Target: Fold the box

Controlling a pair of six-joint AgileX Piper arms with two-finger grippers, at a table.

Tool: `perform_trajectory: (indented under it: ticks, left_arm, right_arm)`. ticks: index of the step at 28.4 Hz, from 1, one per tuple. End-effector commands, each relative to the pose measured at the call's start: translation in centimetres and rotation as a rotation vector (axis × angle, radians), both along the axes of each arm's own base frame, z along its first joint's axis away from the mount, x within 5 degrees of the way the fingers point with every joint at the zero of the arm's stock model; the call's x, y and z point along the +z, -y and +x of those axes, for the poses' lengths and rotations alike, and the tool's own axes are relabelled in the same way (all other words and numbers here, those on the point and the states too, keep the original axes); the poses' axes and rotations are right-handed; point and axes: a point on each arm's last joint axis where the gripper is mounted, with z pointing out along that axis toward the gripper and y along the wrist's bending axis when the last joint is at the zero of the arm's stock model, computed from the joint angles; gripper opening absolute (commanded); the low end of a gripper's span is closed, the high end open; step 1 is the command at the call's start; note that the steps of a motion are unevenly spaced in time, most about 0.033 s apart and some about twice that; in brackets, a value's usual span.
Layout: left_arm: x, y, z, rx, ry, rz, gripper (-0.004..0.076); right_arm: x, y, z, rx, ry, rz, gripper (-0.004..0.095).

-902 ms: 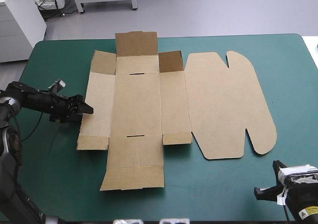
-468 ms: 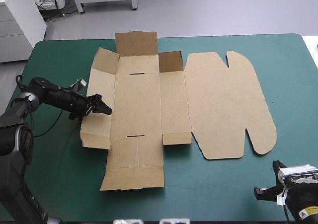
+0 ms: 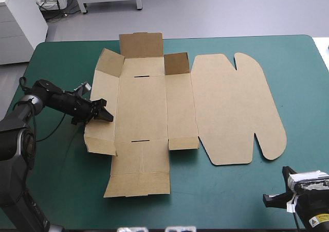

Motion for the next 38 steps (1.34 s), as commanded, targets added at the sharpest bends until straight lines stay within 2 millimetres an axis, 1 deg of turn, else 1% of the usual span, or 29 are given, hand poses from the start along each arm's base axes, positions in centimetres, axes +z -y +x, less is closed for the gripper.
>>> perform_trajectory:
  ticks: [1, 5, 10, 16, 18, 20, 22, 24, 27, 31, 34, 35, 36, 37, 38]
  left_arm:
    - [3.2, 0.4, -0.7, -0.042, 0.030, -0.062, -0.0010]
    - [3.3, -0.5, -1.1, -0.053, 0.026, 0.003, -0.0010]
    - [3.5, -0.5, -1.1, -0.049, 0.029, 0.000, -0.0010]
    - [3.4, -0.9, -1.2, -0.058, 0.012, 0.063, -0.0010]
    - [3.9, -1.3, -1.0, -0.062, 0.014, 0.123, -0.0010]
    - [4.9, -1.5, -0.4, -0.085, 0.046, 0.209, -0.0010]
    - [6.3, -1.1, 0.4, -0.115, 0.091, 0.295, -0.0010]
    - [8.1, -0.3, 1.2, -0.176, 0.159, 0.420, -0.0010]
    - [11.1, 1.7, 2.2, -0.270, 0.285, 0.602, -0.0010]
    - [14.3, 4.2, 2.8, -0.352, 0.428, 0.757, -0.0010]
    - [15.9, 6.1, 2.8, -0.472, 0.525, 0.862, -0.0010]
    - [16.2, 7.7, 2.7, -0.562, 0.585, 0.942, -0.0011]
    - [16.3, 8.6, 2.7, -0.587, 0.611, 0.971, -0.0011]
    - [16.6, 10.4, 2.6, -0.645, 0.675, 1.045, -0.0011]
    - [16.7, 11.1, 2.5, -0.673, 0.704, 1.076, -0.0010]
  right_arm:
    - [1.3, 0.1, 0.2, -0.007, 0.081, 0.007, -0.0013]
    - [1.3, 0.1, 0.2, -0.007, 0.081, 0.007, -0.0013]
    - [1.3, 0.1, 0.2, -0.007, 0.081, 0.007, -0.0013]
    - [1.3, 0.1, 0.2, -0.007, 0.081, 0.007, -0.0013]
    - [1.3, 0.1, 0.2, -0.007, 0.081, 0.007, -0.0013]
    - [1.3, 0.1, 0.2, -0.007, 0.081, 0.007, -0.0013]
    - [1.3, 0.1, 0.2, -0.007, 0.081, 0.007, -0.0013]
    - [1.3, 0.1, 0.2, -0.007, 0.081, 0.007, -0.0013]
    - [1.3, 0.1, 0.2, -0.017, 0.078, 0.035, -0.0013]
    - [1.3, 0.0, 0.2, -0.028, 0.072, 0.067, -0.0013]
    - [1.3, 0.0, 0.2, -0.036, 0.070, 0.090, -0.0013]
    - [1.2, 0.0, 0.3, -0.046, 0.062, 0.117, -0.0013]
    - [1.2, 0.0, 0.3, -0.053, 0.056, 0.136, -0.0013]
    - [1.2, 0.0, 0.6, -0.059, 0.036, 0.148, -0.0012]
    - [1.1, 0.1, 0.8, -0.062, 0.024, 0.153, -0.0012]
